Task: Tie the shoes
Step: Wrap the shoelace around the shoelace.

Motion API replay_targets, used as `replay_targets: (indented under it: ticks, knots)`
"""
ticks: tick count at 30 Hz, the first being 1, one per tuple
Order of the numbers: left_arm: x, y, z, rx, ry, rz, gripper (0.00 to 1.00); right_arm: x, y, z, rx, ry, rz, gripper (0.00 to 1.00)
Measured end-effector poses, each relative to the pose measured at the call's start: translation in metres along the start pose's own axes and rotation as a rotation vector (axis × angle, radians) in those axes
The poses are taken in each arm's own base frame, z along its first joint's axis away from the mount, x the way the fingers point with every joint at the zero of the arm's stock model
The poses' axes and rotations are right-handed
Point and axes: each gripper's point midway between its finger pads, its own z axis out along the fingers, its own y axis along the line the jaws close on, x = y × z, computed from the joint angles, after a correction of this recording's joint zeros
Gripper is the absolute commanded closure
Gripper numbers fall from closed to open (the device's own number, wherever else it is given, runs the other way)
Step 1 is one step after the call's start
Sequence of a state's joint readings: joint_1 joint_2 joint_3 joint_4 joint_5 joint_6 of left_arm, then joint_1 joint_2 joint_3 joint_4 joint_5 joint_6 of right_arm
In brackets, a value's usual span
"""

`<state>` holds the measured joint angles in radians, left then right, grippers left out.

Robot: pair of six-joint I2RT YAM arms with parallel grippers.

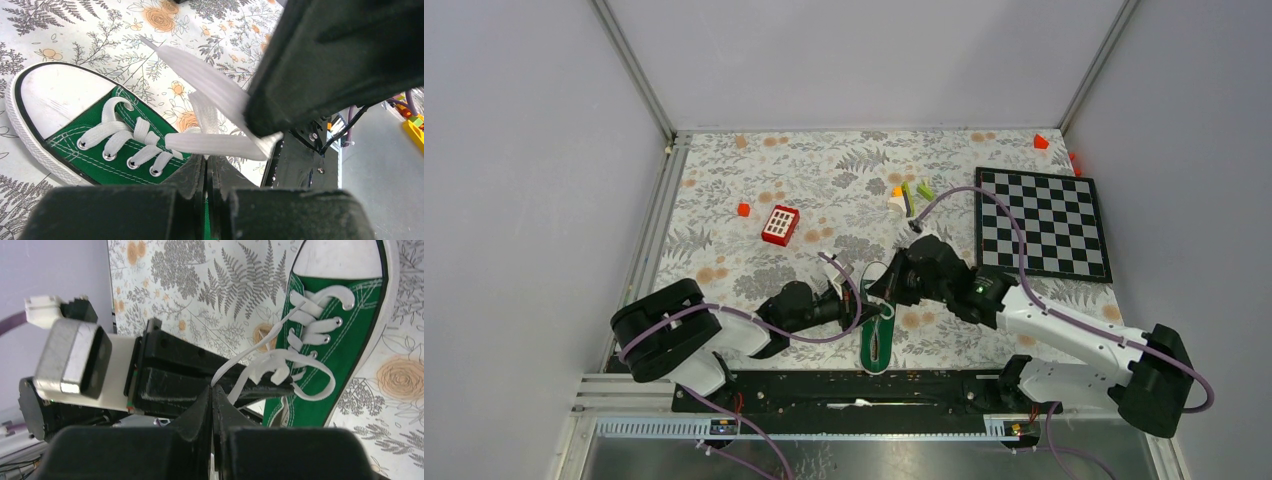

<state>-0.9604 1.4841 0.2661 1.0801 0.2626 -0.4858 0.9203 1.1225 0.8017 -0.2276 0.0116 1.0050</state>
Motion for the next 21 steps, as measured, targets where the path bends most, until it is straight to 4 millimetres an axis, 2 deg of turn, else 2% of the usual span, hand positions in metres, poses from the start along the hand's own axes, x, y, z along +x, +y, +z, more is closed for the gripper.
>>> replay_targets:
  ticks: [7, 14, 21]
  knots:
    - [0.0, 0.0, 0.002, 0.004, -0.008, -0.01, 1.0, 0.017, -0.003, -0.006, -0.01, 0.039, 0.003, 1.0]
    - [0.0, 0.0, 0.002, 0.005, -0.009, -0.009, 1.0, 0.033, 0.006, -0.009, -0.039, 0.084, -0.019, 1.0]
    - [-0.001, -0.001, 0.001, 0.01, -0.019, -0.006, 1.0, 0.03, 0.004, -0.025, -0.045, 0.054, -0.024, 1.0]
